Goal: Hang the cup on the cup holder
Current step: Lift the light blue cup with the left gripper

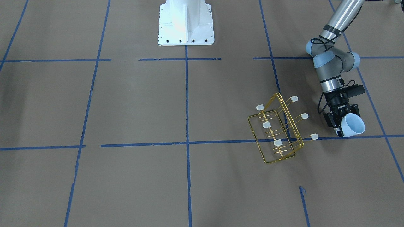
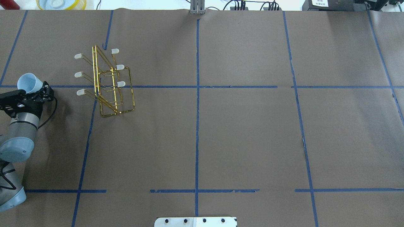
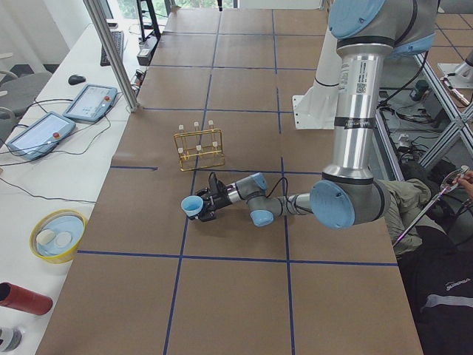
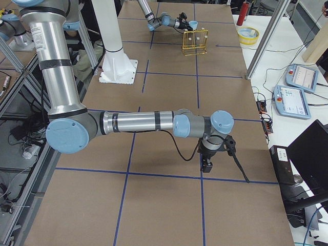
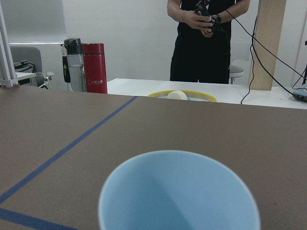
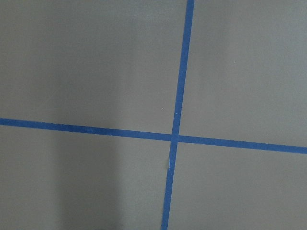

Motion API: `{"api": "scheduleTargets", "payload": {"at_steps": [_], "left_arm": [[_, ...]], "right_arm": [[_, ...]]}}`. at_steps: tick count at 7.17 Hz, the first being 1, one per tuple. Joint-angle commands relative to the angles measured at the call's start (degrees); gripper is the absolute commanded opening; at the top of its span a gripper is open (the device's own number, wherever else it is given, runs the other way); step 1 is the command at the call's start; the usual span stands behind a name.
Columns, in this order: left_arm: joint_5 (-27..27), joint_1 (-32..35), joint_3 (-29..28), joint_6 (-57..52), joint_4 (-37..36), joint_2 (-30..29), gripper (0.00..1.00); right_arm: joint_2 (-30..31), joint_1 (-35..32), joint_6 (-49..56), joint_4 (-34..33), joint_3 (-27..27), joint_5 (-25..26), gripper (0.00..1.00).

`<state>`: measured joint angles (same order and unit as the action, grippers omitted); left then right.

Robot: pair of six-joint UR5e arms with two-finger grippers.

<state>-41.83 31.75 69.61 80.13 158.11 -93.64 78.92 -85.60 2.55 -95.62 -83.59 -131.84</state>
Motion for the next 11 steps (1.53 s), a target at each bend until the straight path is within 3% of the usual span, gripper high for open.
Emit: {"api": "scheduleTargets", "payload": {"at_steps": [1,4,6,8,9,11], "left_arm": [[0.1,0.2,3.1,-0.7,-0.2,0.1,0.15],[-0.3,0.5,16.6,-11.1,-0.3,5.7,0.14],[-1.9,0.4,24.7,-24.4,-0.3,10.0,0.17],[-1.8,3.0,30.7,-31.6,-5.5,10.2,0.15],[-1.9,3.8,31.9,-36.4,-6.0,11.5,0.00],[-1.7,3.7,32.9,-45.5,-6.0,12.1,0.00]], "right_arm": [[0.0,0.0,0.0,0.0,0.0,0.0,1.00],[0.0,0.0,0.0,0.0,0.0,0.0,1.00],[0.0,0.0,0.0,0.0,0.0,0.0,1.00],[0.0,0.0,0.0,0.0,0.0,0.0,1.00],[0.0,0.0,0.0,0.0,0.0,0.0,1.00],[0.0,0.0,0.0,0.0,0.0,0.0,1.00]]}}
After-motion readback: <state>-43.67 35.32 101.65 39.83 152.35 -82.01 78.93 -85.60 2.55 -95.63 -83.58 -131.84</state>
